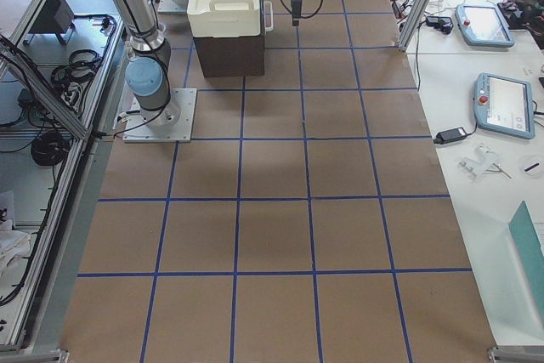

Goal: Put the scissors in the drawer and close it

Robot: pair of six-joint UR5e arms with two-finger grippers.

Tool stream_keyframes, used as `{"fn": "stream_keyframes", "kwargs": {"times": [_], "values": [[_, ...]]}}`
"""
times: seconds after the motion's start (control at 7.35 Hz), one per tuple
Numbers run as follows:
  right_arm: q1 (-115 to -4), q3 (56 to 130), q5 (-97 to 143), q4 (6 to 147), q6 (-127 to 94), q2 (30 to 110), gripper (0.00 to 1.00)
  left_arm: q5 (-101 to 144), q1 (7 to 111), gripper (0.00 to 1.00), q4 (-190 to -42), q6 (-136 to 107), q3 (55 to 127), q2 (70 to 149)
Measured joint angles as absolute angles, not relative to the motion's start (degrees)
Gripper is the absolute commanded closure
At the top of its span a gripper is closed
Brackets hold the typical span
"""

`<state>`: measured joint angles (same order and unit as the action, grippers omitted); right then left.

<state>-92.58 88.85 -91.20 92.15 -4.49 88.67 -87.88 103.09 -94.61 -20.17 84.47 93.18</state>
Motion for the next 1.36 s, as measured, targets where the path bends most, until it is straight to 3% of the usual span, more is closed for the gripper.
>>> {"fn": "stream_keyframes", "kwargs": {"times": [0.54, 1.36], "values": [[-92.5, 88.9, -91.1, 92.2, -4.4, 88.7, 0.00, -87.9, 94.8, 0.00, -88.4, -9.9, 88.7, 87.9], [-92.5, 88.9, -91.1, 92.4, -4.3, 88.7, 0.00, -87.9, 94.0, 0.00, -88.1, -8.2, 88.8, 87.5]]}}
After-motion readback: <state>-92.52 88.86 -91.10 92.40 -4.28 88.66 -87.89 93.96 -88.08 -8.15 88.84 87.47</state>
